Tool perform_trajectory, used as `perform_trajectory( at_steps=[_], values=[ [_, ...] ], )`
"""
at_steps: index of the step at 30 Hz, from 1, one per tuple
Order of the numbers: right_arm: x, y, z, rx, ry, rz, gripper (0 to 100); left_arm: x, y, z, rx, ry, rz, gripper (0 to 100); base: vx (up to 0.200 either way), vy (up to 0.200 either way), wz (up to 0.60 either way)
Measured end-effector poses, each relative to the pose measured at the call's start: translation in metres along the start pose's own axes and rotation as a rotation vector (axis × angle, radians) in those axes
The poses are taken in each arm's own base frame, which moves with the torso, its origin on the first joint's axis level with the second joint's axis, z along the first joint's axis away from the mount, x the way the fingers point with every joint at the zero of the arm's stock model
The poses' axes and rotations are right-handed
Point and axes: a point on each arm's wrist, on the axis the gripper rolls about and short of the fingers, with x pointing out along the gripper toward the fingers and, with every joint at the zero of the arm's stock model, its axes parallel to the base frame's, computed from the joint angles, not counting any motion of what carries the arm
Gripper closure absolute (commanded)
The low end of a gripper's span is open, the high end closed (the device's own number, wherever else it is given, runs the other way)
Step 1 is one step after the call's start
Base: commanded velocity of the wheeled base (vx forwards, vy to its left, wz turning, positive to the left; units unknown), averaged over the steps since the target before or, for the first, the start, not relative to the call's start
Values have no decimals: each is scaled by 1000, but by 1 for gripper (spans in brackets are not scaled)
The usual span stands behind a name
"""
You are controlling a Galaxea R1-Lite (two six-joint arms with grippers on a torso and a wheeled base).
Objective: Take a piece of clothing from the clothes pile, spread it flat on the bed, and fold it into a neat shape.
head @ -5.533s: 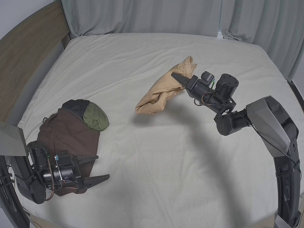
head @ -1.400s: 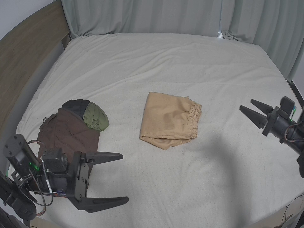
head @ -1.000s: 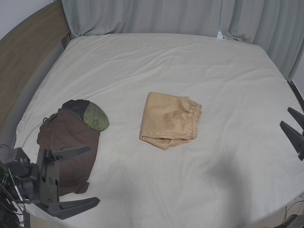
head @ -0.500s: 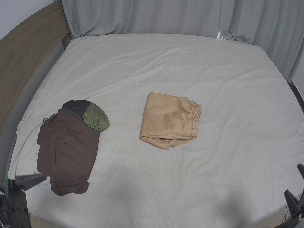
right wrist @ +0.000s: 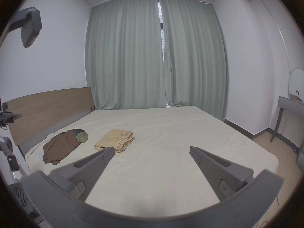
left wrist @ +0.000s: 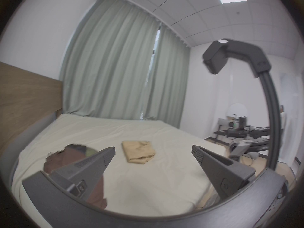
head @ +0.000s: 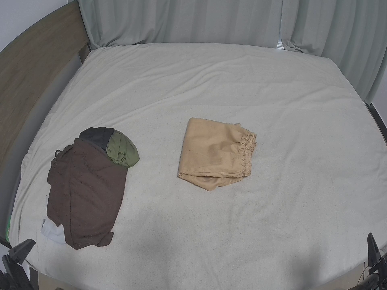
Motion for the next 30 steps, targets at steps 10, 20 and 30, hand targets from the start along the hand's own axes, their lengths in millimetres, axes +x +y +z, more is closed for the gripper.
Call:
perform_trajectory(
  at_steps=[10, 20, 30],
  values=[
    [-2, 3, -1, -76, -6, 141, 0, -12, 4, -22, 62, 72, 521, 0, 0, 0, 0],
    [-1, 0, -2, -77, 1, 19, 0, -15, 6, -26, 168, 117, 661, 0, 0, 0, 0],
    [-2, 3, -2, -26, -1, 120, 0, -15, 6, -28, 87, 114, 665, 0, 0, 0, 0]
  ],
)
